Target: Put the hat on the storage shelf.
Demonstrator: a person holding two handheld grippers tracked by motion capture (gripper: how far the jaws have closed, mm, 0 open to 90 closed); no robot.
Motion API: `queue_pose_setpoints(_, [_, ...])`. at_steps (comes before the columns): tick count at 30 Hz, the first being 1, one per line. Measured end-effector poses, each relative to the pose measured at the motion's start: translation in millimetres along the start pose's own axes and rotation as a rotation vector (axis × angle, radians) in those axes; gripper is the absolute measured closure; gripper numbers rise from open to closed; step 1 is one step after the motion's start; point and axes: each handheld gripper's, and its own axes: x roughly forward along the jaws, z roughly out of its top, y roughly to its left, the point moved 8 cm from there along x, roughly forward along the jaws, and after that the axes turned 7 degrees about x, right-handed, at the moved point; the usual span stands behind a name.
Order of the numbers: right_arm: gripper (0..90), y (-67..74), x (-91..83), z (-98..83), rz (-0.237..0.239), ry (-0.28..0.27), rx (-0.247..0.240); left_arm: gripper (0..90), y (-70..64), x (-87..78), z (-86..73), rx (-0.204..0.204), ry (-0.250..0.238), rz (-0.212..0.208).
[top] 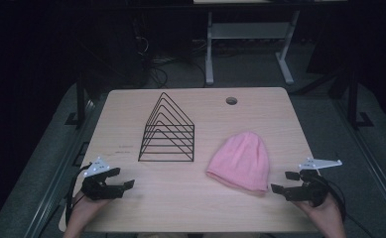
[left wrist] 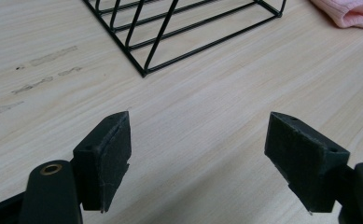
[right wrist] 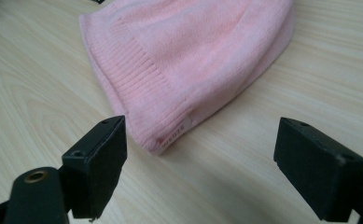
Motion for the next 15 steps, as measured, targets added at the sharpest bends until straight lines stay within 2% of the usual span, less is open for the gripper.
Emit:
queue_pose_setpoints(6, [16.7, 0.8, 4.0, 13.4, 0.003, 0.012, -0.024, 22.5, 1.5, -1.4, -0.5, -0.009, -0.003, 0.003])
queue_pose_setpoints(8, [16.7, 0.8, 6.0, 19.1, 0.011, 0.013, -0.024, 22.5, 2.0, -2.5, -0.8, 0.006, 0.003, 0.004])
queue_pose_setpoints(10, [16.7, 0.8, 7.9, 22.7, 0.014, 0.016, -0.015, 22.5, 0.7, -3.5, 0.8, -0.008, -0.013, 0.003])
queue_pose_setpoints(12, [16.7, -0.2, 11.3, 25.9, 0.012, 0.039, -0.015, 22.5, 1.4, -4.2, 1.5, -0.002, -0.017, 0.004])
queue_pose_setpoints(15, [16.9, 0.9, 13.9, 34.0, 0.022, 0.043, -0.02, 22.5, 1.0, -4.5, 1.6, -0.011, -0.021, 0.001])
